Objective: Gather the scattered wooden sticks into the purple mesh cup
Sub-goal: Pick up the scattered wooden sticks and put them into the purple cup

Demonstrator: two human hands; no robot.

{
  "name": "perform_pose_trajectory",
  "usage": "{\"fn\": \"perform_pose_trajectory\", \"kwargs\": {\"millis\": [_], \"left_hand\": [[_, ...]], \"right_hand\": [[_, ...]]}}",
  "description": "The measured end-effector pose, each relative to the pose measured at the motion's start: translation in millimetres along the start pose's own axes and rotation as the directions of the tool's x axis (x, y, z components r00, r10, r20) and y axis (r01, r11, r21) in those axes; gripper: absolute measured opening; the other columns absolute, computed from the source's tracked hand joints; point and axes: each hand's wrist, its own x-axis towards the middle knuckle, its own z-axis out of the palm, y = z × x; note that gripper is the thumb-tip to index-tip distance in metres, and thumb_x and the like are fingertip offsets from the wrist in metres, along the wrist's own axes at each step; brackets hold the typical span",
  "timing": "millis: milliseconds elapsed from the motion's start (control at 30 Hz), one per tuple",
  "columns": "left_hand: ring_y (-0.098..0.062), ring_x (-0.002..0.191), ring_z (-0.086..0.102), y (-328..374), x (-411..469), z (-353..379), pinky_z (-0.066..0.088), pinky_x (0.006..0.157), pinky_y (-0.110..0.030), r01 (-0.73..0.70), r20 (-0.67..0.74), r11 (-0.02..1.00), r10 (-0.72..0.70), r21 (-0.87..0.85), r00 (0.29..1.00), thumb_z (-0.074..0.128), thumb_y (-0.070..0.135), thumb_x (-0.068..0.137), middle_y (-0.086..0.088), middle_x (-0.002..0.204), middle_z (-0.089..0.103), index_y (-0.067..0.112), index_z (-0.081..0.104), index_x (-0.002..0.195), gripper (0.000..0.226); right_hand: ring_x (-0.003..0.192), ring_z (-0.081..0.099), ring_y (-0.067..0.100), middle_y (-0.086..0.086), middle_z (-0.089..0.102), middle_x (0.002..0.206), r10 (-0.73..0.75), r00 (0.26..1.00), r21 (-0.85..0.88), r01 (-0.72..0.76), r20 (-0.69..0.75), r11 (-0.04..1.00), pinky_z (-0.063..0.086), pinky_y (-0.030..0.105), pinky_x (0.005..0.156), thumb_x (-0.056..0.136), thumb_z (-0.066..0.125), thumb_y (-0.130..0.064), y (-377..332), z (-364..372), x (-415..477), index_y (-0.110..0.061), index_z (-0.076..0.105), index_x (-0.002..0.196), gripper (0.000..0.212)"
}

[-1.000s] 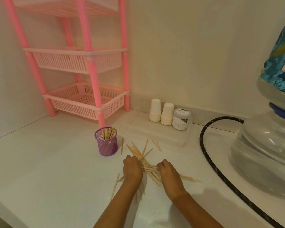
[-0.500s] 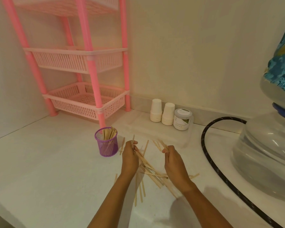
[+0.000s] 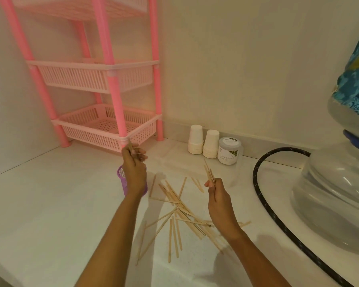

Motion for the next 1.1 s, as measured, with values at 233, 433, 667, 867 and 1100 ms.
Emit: {"fn": "perform_pose_trajectory", "kwargs": {"millis": [233, 433, 667, 867, 1100], "left_hand": [[-0.013, 0.069, 0.054, -20.5, 29.8, -18.8, 0.046, 0.048, -0.011, 0.158, 0.011, 0.970, -0.163, 0.187, 0.987, 0.024, 0.013, 0.103, 0.003, 0.084, 0.057, 0.016, 0.044, 0.102, 0.020], [-0.006, 0.078, 0.062, -15.4, 8.1, -15.3, 0.051, 0.065, -0.014, 0.044, 0.010, 0.953, -0.049, 0.300, 0.999, 0.042, 0.013, 0.098, 0.003, 0.111, 0.057, 0.013, 0.045, 0.125, 0.027], [-0.014, 0.109, 0.059, 3.9, -68.2, 29.0, 0.049, 0.090, -0.025, 0.200, 0.646, 0.939, -0.337, 0.278, 0.685, 0.039, 0.039, 0.098, 0.002, 0.121, 0.060, 0.022, 0.049, 0.123, 0.032], [-0.001, 0.063, 0.060, -2.9, -90.1, 36.5, 0.047, 0.056, -0.017, 0.343, 0.769, 0.856, -0.504, 0.386, 0.393, 0.034, 0.052, 0.096, 0.008, 0.089, 0.065, 0.015, 0.058, 0.107, 0.046], [-0.002, 0.053, 0.041, -12.0, -88.0, 38.0, 0.035, 0.051, -0.015, 0.217, 0.718, 0.879, -0.473, 0.425, 0.510, 0.034, 0.039, 0.100, 0.014, 0.067, 0.050, 0.027, 0.055, 0.088, 0.027]], "right_hand": [[0.058, 0.045, 0.003, -0.014, 0.049, 0.074, 0.038, 0.999, 0.113, -0.037, -0.009, 0.993, 0.037, 0.009, 0.049, 0.103, 0.027, -0.026, -14.2, 2.3, 12.9, -0.019, 0.047, 0.096, 0.022], [0.063, 0.039, 0.005, -0.008, 0.042, 0.074, 0.120, 0.991, 0.370, -0.136, 0.066, 0.919, 0.035, 0.015, 0.063, 0.103, 0.028, -0.026, -24.4, 9.0, 29.0, -0.026, 0.050, 0.091, 0.025], [0.043, 0.033, 0.001, -0.004, 0.033, 0.062, 0.238, 0.960, 0.790, -0.259, 0.147, 0.555, 0.033, 0.015, 0.049, 0.104, 0.029, -0.018, -32.5, 21.5, 45.2, -0.016, 0.047, 0.085, 0.027], [0.047, 0.035, 0.005, -0.004, 0.036, 0.062, 0.299, 0.945, 0.792, -0.281, 0.131, 0.542, 0.036, 0.017, 0.051, 0.104, 0.030, -0.020, -23.9, 24.5, 49.6, -0.017, 0.048, 0.085, 0.026], [0.066, 0.054, 0.013, -0.002, 0.058, 0.074, 0.254, 0.953, 0.620, -0.299, 0.163, 0.725, 0.041, 0.025, 0.042, 0.104, 0.025, -0.024, -18.3, 22.4, 43.8, -0.022, 0.045, 0.088, 0.026]]}}
